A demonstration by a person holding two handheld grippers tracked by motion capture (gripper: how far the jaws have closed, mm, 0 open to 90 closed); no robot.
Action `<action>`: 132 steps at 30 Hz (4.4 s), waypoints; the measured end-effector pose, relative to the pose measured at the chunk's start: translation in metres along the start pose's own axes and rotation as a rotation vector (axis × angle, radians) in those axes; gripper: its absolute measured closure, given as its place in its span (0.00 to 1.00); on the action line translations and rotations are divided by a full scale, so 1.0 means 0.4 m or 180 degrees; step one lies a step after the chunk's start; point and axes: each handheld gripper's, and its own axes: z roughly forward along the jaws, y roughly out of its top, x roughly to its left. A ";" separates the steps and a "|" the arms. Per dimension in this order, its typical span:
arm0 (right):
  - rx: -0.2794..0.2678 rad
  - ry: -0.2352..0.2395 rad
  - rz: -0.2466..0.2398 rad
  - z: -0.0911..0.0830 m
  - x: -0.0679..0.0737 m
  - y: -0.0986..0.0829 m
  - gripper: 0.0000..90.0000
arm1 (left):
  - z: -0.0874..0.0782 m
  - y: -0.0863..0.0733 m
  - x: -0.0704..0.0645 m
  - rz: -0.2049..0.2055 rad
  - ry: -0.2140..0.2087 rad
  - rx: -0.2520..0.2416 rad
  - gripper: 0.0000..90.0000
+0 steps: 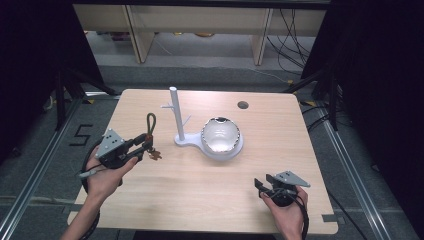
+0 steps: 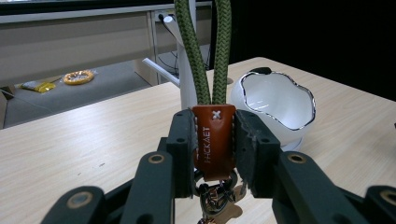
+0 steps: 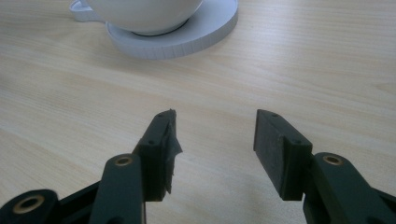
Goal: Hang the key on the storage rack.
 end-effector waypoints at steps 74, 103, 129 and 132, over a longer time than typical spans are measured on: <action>0.0049 0.0011 0.0027 -0.004 -0.007 -0.002 0.54 | 0.141 0.022 0.046 -0.0177 0.0027 0.0194 0.75; -0.0016 0.0070 0.0066 -0.002 -0.010 -0.002 0.54 | 0.200 0.003 0.047 -0.0267 0.0020 0.0307 0.74; 0.0066 0.0029 0.0167 -0.008 -0.003 -0.002 0.54 | 0.246 -0.012 0.035 -0.0258 0.0059 0.0372 0.73; 0.0093 0.0008 0.0160 -0.011 -0.004 -0.001 0.54 | 0.246 -0.014 0.036 -0.0263 0.0071 0.0357 0.70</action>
